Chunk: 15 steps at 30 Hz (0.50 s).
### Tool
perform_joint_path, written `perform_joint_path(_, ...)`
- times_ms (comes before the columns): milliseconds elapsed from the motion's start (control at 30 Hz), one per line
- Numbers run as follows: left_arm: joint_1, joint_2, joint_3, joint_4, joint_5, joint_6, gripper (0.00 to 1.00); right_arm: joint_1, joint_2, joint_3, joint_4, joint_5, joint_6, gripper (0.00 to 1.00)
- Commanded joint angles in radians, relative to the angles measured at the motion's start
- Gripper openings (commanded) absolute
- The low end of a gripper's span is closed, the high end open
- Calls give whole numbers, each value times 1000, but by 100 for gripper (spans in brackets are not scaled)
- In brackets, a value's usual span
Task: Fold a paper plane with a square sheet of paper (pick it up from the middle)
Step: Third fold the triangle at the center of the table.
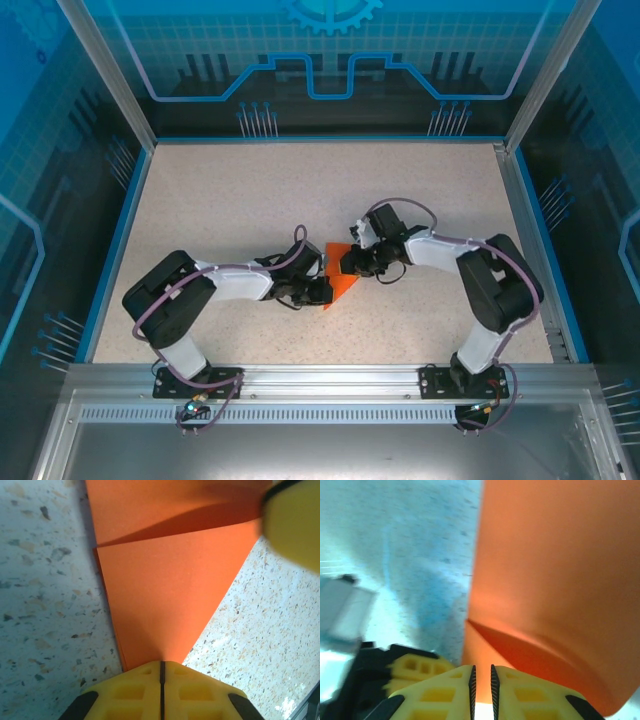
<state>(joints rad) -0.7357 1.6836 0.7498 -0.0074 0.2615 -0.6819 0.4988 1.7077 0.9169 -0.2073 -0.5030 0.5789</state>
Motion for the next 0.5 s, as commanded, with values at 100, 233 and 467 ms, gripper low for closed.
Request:
perform_joint_path(100,5,26,-18,-89,-47,2,8,37,-36,-68,-3,-58,-14,15)
perform_joint_path(233,5,28,-13,-89,-44,-1,7,51,-28,-97,26,-38,9,12)
perform_joint_path(467,4,30,-11,-99,-45,4,7,86,2,-105,68,-52,29,11)
